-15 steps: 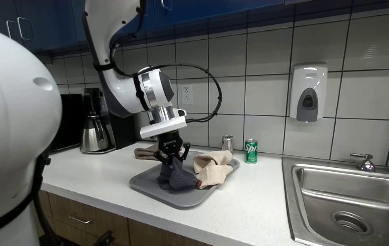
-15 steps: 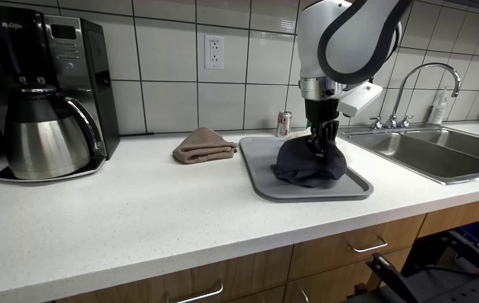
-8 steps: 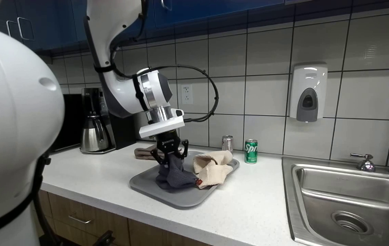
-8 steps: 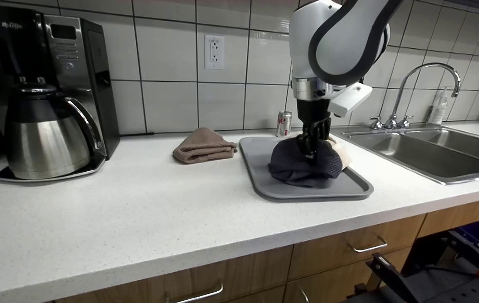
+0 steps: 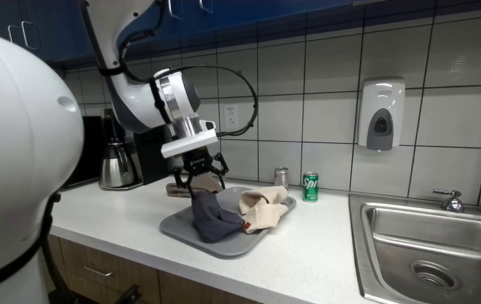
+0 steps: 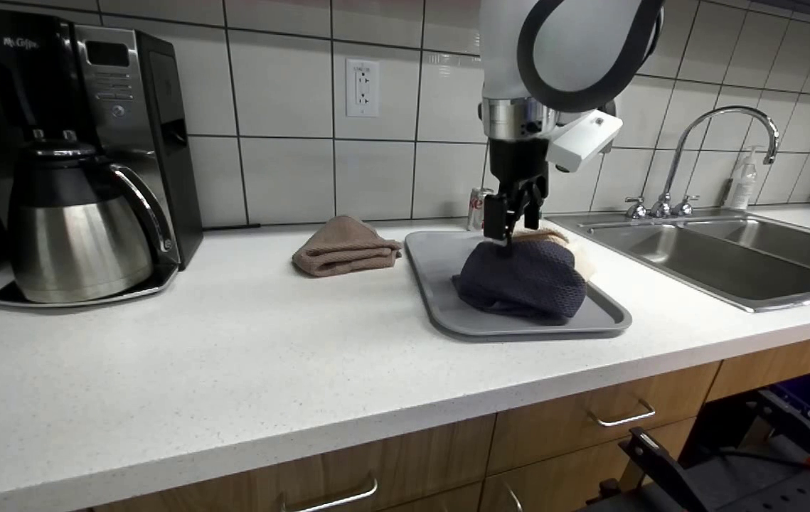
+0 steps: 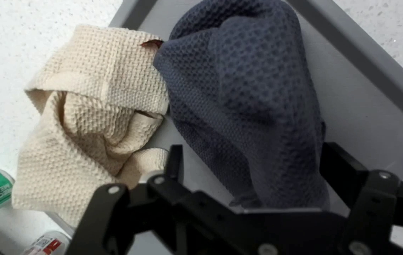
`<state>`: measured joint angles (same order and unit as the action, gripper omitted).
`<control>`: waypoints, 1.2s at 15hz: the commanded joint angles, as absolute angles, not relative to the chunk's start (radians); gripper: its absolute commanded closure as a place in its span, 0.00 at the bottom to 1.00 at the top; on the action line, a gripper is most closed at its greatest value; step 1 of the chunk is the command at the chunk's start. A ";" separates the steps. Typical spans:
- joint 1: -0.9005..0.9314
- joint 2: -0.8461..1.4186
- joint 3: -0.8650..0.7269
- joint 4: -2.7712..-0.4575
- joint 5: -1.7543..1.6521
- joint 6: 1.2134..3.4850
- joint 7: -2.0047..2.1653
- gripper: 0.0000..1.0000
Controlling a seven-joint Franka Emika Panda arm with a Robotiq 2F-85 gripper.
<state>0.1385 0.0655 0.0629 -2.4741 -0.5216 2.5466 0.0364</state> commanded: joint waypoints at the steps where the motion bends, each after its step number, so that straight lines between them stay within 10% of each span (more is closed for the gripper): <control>1: 0.140 -0.047 0.086 -2.527 -0.531 2.517 0.032 0.00; 18: 0.139 0.044 0.129 -2.390 -0.568 2.535 0.103 0.00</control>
